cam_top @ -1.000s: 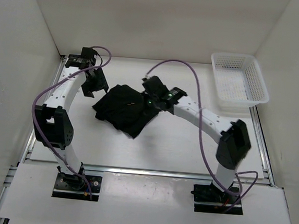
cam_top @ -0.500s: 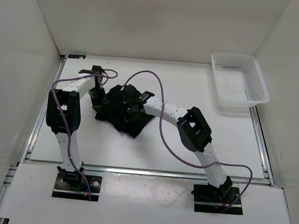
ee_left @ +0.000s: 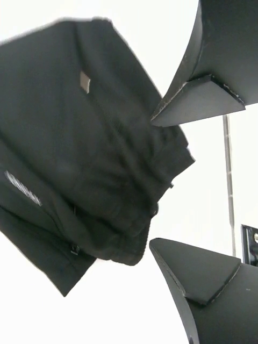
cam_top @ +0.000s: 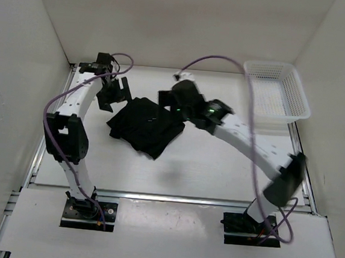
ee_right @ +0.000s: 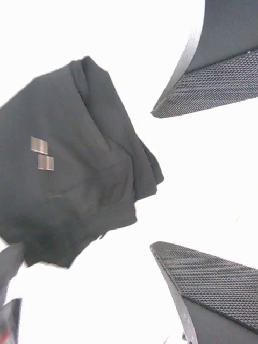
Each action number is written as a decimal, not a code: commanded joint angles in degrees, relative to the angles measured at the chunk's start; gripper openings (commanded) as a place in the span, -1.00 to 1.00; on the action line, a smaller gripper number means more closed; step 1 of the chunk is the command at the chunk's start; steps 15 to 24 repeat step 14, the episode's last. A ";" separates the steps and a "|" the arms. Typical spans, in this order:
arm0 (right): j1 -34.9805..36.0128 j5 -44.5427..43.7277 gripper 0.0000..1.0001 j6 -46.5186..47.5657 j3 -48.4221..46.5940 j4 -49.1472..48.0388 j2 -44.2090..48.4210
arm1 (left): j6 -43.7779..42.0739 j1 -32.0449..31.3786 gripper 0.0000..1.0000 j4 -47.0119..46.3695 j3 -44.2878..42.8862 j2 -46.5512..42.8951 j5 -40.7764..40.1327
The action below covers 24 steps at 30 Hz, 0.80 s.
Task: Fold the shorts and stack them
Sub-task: Fold the shorts
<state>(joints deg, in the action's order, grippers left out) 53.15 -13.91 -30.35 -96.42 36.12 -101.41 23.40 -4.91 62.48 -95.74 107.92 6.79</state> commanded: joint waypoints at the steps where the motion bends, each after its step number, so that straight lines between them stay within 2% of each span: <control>1: -1.47 -14.63 1.00 -1.81 4.30 3.15 12.79 | -1.34 0.42 0.93 4.31 -6.64 -10.09 2.88; 2: -2.42 -19.79 1.00 -1.82 5.36 6.56 14.55 | -1.34 0.42 0.93 4.93 -8.04 -11.31 2.88; 4: -4.10 -24.48 1.00 -4.26 8.16 11.14 19.30 | -1.34 0.95 0.93 5.46 -8.05 -15.79 2.88; 7: -4.72 -30.35 1.00 -5.50 11.33 19.85 25.71 | -1.34 1.57 0.93 2.92 -4.29 -23.96 3.40; 9: -4.72 -32.57 1.00 -8.23 13.01 25.28 30.53 | -0.64 1.57 0.93 1.25 0.00 -28.27 3.41; 13: -4.72 -34.60 1.00 -11.83 18.89 29.18 38.81 | 1.99 1.57 0.93 -3.32 7.66 -39.86 4.81; 14: -4.72 -35.13 1.00 -13.06 21.08 29.18 41.35 | 2.00 1.57 0.93 -4.02 8.81 -41.20 5.42; 24: -4.72 -35.13 1.00 -13.06 21.08 29.18 41.35 | 2.00 1.57 0.93 -4.02 8.81 -41.20 5.42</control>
